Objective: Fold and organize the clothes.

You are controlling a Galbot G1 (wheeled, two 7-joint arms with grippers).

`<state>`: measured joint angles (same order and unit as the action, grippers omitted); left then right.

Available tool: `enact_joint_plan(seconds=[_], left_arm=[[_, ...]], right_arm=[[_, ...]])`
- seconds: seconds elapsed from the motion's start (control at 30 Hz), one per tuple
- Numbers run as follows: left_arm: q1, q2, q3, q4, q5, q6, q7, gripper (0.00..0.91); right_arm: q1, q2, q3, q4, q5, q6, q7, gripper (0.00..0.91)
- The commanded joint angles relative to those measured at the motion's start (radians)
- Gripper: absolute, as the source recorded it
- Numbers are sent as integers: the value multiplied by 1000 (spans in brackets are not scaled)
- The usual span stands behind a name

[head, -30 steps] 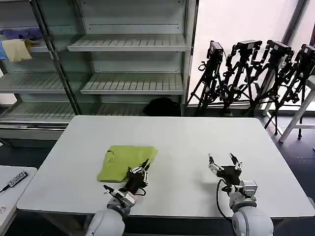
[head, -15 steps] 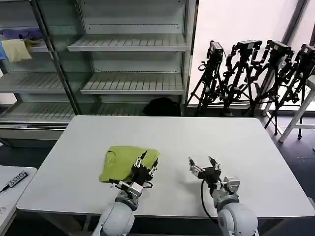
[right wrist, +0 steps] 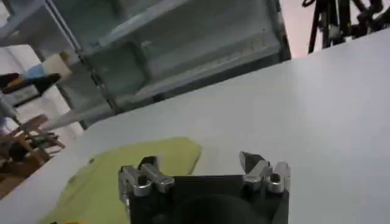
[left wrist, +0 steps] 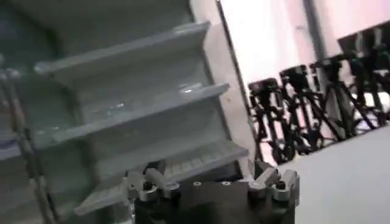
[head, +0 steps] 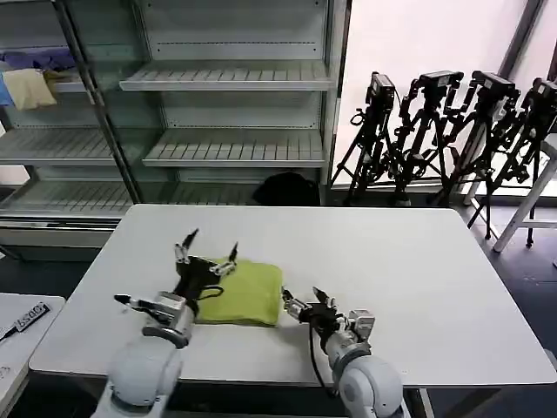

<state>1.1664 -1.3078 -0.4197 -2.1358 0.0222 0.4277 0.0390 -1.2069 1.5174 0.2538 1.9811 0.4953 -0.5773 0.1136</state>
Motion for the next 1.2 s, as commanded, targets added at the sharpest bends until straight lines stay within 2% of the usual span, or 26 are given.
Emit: enact_joint_plan(seconds=[0.03,0.2,0.3,0.37,0.4,0.43,0.5,0.53,0.57,0.63,0.7,0.73,1.2], left_arm=[[101,13,-218,-117,-140,6,0,907],[157,-16,-227,-104,-140,-24,-4,907],[178,-22,-233,-93,-140,-44,-4,907],[190,-26,-236,-78,-141,-56,-4,907],[195,-27,-237,-69,-140,-64,-5,907],[199,-27,-238,-66,-141,-69,-5,907],[205,-29,-240,-54,-141,-78,-5,907],[205,-29,-241,-49,-141,-80,-6,907],[205,-29,-240,-45,-141,-82,-7,907],[203,-30,-241,-37,-141,-83,-8,907],[199,-31,-241,-34,-141,-83,-8,907],[197,-32,-242,-33,-141,-83,-9,907],[196,-37,-244,-7,-141,-100,-8,907]], right_arm=[[61,26,-117,-86,151,-11,127,907],[100,36,-124,-128,201,-11,195,907],[121,39,-117,-147,215,-10,218,877],[131,44,-114,-155,220,-11,223,806],[140,45,-113,-161,226,-11,228,705],[142,45,-113,-161,227,-11,230,464],[153,49,-117,-173,228,-11,230,322],[155,50,-119,-175,228,-11,230,191],[157,51,-121,-177,228,-11,230,101],[161,54,-127,-181,227,-11,234,30],[165,54,-130,-187,227,-11,237,30],[168,54,-130,-190,227,-11,242,0],[159,32,-97,-161,232,-11,257,0]])
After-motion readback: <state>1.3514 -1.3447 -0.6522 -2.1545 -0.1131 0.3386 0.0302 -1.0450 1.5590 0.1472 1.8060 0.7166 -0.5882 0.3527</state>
